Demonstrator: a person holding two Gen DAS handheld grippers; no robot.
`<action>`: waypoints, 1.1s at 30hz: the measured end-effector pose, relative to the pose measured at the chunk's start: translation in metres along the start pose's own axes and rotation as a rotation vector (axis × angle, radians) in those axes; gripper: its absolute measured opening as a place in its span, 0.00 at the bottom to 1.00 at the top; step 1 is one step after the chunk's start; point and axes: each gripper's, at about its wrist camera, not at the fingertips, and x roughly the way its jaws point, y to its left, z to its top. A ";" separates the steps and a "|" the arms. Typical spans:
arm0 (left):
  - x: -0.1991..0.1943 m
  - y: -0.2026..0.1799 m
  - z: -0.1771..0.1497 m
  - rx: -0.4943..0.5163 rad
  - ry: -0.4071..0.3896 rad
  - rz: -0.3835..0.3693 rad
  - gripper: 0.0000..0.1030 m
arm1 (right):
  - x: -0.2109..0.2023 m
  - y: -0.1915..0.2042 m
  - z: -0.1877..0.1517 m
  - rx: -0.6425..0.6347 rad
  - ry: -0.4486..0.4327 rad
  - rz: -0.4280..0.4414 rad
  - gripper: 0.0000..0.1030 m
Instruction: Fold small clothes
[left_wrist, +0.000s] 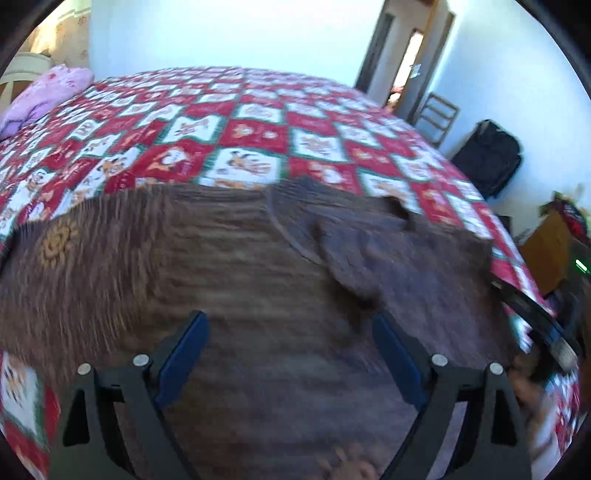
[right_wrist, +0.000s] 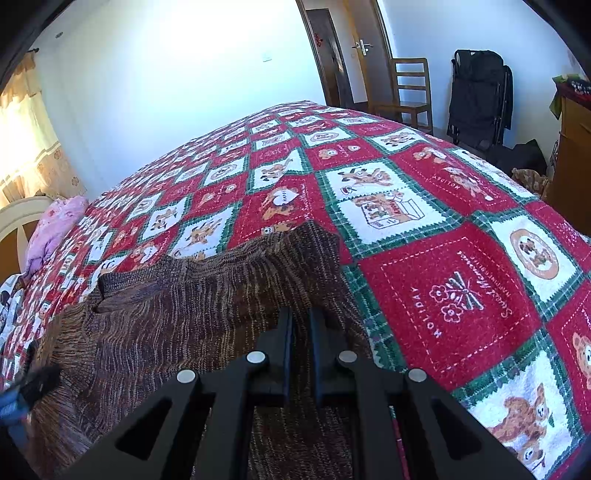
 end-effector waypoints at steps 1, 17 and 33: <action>-0.004 -0.006 -0.003 0.022 -0.017 -0.030 0.90 | 0.000 0.000 0.000 0.001 0.000 0.001 0.09; 0.022 -0.044 0.008 0.277 0.046 -0.290 0.33 | -0.001 -0.001 0.000 0.006 -0.002 0.007 0.09; 0.030 -0.038 0.012 0.256 0.052 -0.291 0.42 | 0.000 -0.001 0.000 0.010 -0.003 0.011 0.09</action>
